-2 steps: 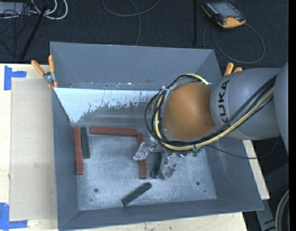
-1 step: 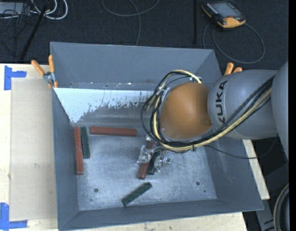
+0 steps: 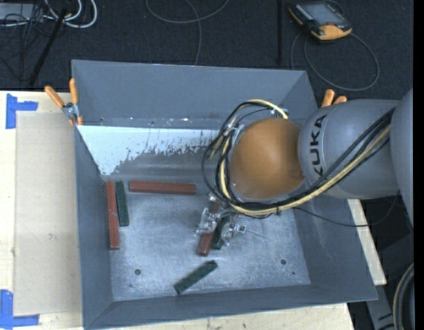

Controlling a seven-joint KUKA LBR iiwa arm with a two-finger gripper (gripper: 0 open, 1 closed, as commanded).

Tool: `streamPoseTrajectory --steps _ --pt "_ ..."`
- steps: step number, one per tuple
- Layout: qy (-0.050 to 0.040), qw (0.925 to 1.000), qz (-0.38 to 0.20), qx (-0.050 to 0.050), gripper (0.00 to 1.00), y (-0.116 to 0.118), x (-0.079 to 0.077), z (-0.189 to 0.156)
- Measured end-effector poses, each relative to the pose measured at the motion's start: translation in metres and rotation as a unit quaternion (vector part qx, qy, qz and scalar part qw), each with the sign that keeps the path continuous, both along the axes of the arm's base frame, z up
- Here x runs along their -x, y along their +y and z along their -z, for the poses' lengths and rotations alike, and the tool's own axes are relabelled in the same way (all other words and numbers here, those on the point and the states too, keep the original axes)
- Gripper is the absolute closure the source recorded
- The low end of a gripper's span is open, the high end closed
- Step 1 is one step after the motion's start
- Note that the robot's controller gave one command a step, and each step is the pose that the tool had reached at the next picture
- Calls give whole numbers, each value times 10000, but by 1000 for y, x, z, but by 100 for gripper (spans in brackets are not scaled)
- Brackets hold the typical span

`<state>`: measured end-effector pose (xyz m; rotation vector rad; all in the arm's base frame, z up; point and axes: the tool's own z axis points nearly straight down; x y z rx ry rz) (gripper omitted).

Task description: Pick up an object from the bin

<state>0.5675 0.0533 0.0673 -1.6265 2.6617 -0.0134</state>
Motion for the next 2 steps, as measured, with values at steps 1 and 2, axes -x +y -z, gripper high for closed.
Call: streamPoseTrajectory --steps 1,2 --pt "17 10000 -49 2 100 0 1 -4" --pt "93 10000 -23 12 100 -1 4 -20"
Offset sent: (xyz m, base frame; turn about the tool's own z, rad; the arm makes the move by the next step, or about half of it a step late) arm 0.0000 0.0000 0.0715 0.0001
